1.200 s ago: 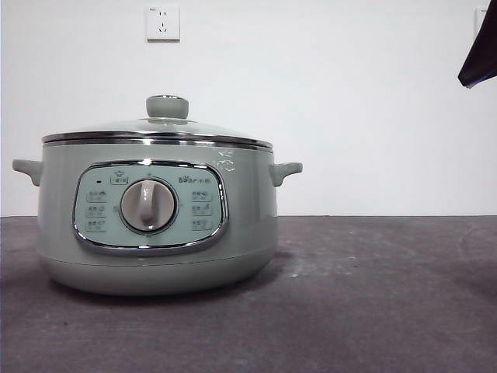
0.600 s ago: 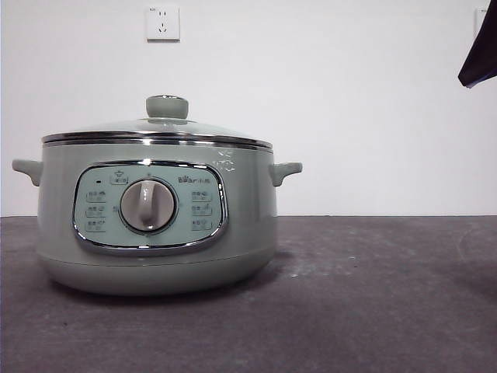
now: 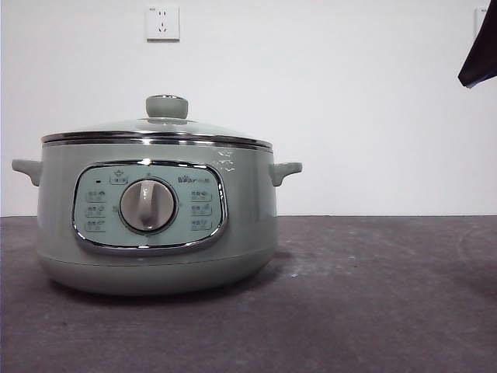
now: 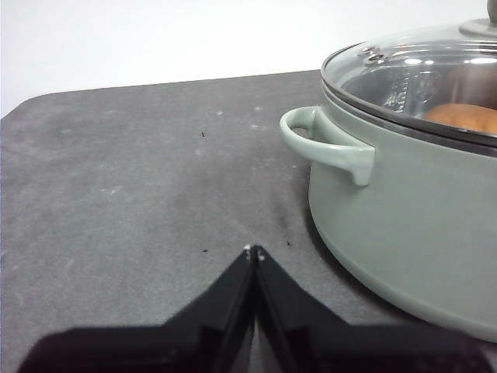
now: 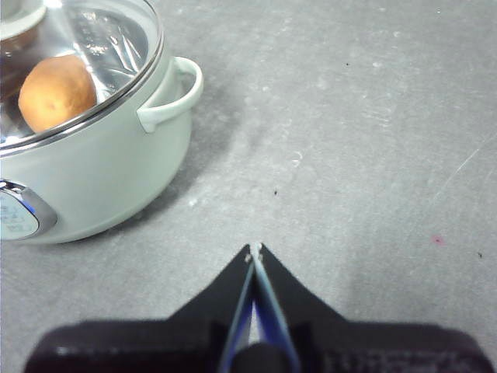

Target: Pick up the potato,open the lid,put the potato in the pot,close the lid

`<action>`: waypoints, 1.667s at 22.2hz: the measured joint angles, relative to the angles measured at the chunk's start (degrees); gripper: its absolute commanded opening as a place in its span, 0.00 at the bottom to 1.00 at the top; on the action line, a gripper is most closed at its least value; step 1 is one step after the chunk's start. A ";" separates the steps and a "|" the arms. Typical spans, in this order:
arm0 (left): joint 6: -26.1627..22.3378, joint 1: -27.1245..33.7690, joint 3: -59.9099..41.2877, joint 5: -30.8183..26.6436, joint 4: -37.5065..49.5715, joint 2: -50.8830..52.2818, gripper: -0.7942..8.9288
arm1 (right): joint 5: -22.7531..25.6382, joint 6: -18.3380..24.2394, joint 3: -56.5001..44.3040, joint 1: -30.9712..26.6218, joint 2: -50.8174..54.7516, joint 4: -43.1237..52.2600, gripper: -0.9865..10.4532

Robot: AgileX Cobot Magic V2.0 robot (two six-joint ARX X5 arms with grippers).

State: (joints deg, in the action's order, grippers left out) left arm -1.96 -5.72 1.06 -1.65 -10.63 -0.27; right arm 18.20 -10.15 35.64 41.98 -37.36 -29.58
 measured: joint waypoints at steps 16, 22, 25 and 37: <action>0.00 0.00 0.00 0.00 0.00 0.00 0.08 | 0.96 3.69 -6.56 -12.37 15.82 6.19 0.09; 0.00 0.00 0.00 0.00 0.00 0.00 0.08 | -17.27 7.30 -19.82 -30.84 30.34 19.06 0.09; 0.00 0.00 0.00 0.00 0.00 0.00 0.08 | -24.28 8.96 -23.91 -35.15 33.48 21.51 0.09; 0.00 0.00 0.00 0.00 0.00 0.00 0.08 | -25.70 9.97 -32.46 -36.74 37.07 21.92 0.09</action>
State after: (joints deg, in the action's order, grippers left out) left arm -1.96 -5.72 1.06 -1.65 -10.63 -0.27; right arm -7.51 -0.19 3.18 5.23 -0.30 -7.66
